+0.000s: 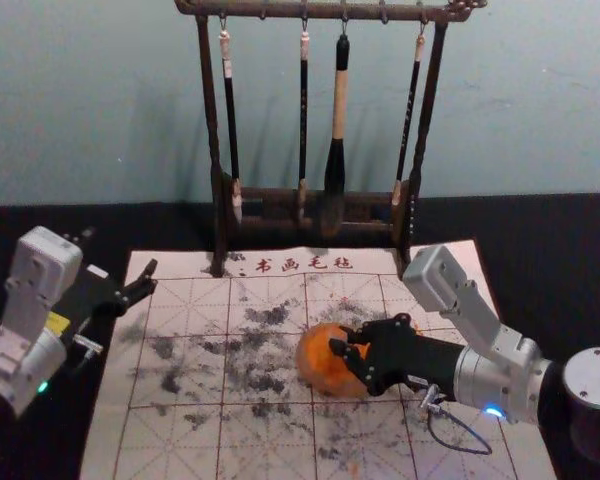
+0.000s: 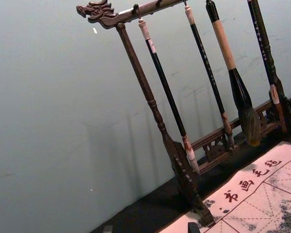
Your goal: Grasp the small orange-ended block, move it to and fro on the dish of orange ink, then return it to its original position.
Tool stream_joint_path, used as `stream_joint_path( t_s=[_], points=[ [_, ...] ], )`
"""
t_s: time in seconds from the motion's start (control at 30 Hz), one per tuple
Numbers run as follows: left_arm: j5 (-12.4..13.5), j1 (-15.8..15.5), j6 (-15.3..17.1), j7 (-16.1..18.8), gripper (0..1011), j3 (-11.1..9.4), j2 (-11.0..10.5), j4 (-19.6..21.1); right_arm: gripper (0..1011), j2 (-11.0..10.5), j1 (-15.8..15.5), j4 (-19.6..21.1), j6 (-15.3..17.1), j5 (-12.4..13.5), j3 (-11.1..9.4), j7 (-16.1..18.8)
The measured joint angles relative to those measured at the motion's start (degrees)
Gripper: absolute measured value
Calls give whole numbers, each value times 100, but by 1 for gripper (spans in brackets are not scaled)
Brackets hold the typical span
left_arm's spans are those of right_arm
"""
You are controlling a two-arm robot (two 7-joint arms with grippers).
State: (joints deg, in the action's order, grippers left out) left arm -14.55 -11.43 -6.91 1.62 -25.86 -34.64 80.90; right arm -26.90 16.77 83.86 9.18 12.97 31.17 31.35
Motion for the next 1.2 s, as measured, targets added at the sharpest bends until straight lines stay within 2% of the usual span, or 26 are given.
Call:
stream_joint_path(
  t_s=[0.67,1.2],
  points=[
    [0,0,0,0,1001,0,0,0,82,122,223,-291,27,-85,8,-66],
    [0,0,0,0,1001,0,0,0,82,34,174,-288,48,-65,-139,-103]
  ],
)
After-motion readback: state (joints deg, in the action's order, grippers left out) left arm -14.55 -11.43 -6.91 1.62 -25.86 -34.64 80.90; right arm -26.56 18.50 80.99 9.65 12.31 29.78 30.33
